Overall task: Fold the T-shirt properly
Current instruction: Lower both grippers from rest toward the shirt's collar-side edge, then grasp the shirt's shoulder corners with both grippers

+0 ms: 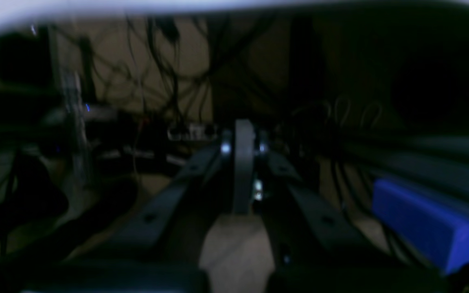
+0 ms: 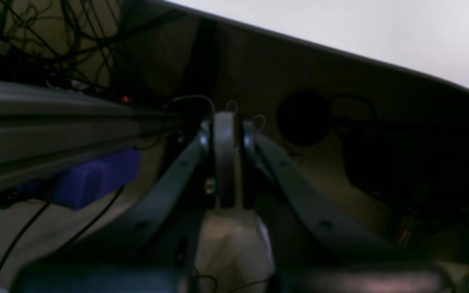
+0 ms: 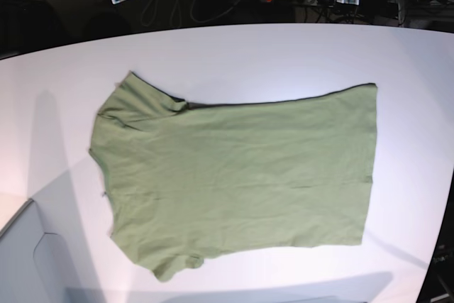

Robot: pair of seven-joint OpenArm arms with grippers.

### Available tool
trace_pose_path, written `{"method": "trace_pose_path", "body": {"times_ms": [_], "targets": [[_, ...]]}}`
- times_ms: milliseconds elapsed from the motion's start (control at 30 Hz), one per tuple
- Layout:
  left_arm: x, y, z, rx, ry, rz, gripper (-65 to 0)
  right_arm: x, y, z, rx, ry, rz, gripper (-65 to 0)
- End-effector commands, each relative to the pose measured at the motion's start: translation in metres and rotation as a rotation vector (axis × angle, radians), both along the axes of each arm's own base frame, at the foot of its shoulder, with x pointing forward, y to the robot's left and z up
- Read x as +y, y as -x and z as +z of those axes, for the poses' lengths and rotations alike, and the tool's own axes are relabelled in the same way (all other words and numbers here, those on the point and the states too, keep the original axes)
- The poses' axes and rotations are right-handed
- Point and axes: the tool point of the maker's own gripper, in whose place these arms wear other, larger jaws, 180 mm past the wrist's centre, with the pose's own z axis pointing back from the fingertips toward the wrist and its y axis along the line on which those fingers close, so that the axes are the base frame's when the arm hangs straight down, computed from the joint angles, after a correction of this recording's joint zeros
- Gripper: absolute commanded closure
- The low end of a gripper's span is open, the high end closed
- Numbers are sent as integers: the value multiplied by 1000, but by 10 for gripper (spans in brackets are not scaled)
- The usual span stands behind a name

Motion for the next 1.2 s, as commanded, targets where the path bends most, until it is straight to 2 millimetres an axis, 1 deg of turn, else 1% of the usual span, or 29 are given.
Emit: {"method": "trace_pose_path", "body": {"times_ms": [0,67,100,167,267,333,367,400,533,633,700,800,933,1033,1167], "targets": [[5,-5,11,-34,-18,1,0,4,-3,7,-25,-16,3,-1],[8,-13,16,-59,-28,4,0,6,-14,8,-55,-23,-17,-5],[11,-19,18,-76,-35,6,0,7,-19,9,-69,-26,-23,-18],[15,-30,21,-107,-45,11,0,9,-29,11,-98,-34,-33,-71],[24,-45,26,-150,-66,24,0,13,-47,14,-146,-51,-55,-180],[28,-57,30,-185,-48,55,0,16,-60,18,-181,-61,-66,-246],[33,-64,32,-208,-33,83,-12,16,-67,20,-202,-65,-67,-269],[39,-70,37,-234,-22,114,-46,18,-74,22,-219,-70,-57,-285],[60,-94,52,-327,-1,192,-198,24,-95,29,-276,-85,-23,-301],[72,-109,62,-383,-11,218,-255,23,-110,34,-318,-84,-19,-301],[78,-118,63,-405,-21,231,-261,21,-122,39,-351,-78,-20,-301],[88,-127,48,-404,-10,272,-261,19,-137,42,-363,-62,-22,-301],[107,-137,34,-413,-11,349,-264,13,-152,38,-323,-27,-28,-301],[113,-151,23,-420,6,377,-264,11,-158,37,-307,-13,-31,-300],[119,-171,20,-445,15,392,-264,10,-162,39,-315,-10,-30,-301]]}}
